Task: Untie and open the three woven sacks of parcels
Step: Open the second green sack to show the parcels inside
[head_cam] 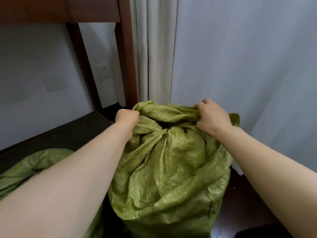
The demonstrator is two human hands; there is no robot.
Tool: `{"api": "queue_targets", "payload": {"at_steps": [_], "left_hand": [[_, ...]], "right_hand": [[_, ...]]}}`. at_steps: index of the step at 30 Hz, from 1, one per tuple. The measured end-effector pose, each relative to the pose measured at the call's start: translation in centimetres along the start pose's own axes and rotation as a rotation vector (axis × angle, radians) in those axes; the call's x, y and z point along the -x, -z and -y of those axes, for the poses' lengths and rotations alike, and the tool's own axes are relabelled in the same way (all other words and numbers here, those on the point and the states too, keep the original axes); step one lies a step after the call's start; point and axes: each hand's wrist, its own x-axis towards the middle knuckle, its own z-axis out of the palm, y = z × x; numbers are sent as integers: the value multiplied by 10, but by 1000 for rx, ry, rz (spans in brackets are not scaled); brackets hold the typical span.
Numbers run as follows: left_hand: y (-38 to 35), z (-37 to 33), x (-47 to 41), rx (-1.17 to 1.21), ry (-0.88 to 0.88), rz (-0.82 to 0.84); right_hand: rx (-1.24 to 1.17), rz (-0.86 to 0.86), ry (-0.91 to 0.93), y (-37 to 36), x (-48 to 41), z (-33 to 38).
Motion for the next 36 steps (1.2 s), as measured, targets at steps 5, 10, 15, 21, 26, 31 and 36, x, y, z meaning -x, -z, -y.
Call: {"api": "queue_targets", "payload": {"at_steps": [5, 10, 15, 21, 26, 31, 36], "left_hand": [[5, -22, 23, 37, 117, 388], [26, -24, 19, 76, 186, 589], [33, -19, 1, -596, -59, 186], [1, -23, 32, -752, -981, 225], [-21, -6, 29, -769, -660, 431], [-17, -7, 6, -687, -482, 156], [-16, -17, -11, -125, -89, 68]], "right_hand": [[-187, 128, 150, 6, -6, 44], [-638, 451, -56, 2, -16, 44], [-1061, 588, -345, 6, -24, 42], [-1181, 679, -381, 4, -33, 49], [-1170, 687, -399, 12, -34, 55], [-244, 189, -210, 22, -23, 61], [136, 319, -60, -5, 12, 68]]}}
